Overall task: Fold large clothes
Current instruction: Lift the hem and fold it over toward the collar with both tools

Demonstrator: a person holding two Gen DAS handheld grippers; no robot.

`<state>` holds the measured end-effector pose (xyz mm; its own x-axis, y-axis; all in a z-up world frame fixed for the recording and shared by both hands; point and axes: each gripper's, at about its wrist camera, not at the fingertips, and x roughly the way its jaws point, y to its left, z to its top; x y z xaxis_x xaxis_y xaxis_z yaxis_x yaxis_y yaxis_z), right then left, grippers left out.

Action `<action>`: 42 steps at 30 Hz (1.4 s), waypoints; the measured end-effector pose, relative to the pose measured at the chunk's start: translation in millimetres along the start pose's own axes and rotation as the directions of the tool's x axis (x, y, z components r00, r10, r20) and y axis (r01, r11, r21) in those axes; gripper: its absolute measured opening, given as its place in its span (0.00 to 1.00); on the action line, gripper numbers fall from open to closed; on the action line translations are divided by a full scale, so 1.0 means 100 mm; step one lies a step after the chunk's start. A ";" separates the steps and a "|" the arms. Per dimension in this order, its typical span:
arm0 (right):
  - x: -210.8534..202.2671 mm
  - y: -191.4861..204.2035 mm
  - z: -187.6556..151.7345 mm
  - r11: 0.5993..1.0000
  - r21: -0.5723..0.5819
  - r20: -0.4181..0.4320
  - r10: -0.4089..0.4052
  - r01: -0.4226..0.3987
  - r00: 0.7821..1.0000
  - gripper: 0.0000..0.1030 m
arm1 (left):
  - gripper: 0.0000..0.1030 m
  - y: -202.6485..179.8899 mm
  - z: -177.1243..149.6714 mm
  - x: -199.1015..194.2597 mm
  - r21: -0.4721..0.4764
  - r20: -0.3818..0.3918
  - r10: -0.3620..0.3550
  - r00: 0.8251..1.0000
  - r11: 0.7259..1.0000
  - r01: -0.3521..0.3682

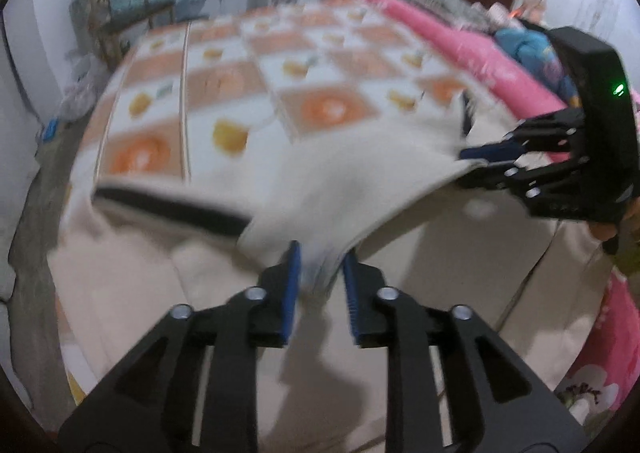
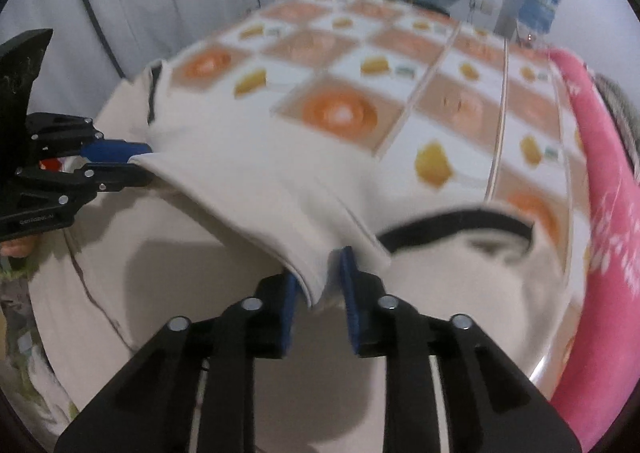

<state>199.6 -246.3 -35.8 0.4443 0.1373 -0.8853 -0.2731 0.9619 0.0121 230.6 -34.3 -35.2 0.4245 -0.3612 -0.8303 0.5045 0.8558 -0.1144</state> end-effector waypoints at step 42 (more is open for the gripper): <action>0.02 -0.05 -0.07 0.979 0.201 0.017 -0.019 0.015 1.000 0.22 | 0.39 -0.09 0.06 0.10 0.023 0.071 0.069 0.995 0.997 -0.071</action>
<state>195.7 -252.8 -41.3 0.4638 0.1233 -0.8773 -0.0894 0.9917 0.0921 234.7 -47.3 -39.2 0.5106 -0.3269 -0.7953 0.4905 0.8704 -0.0428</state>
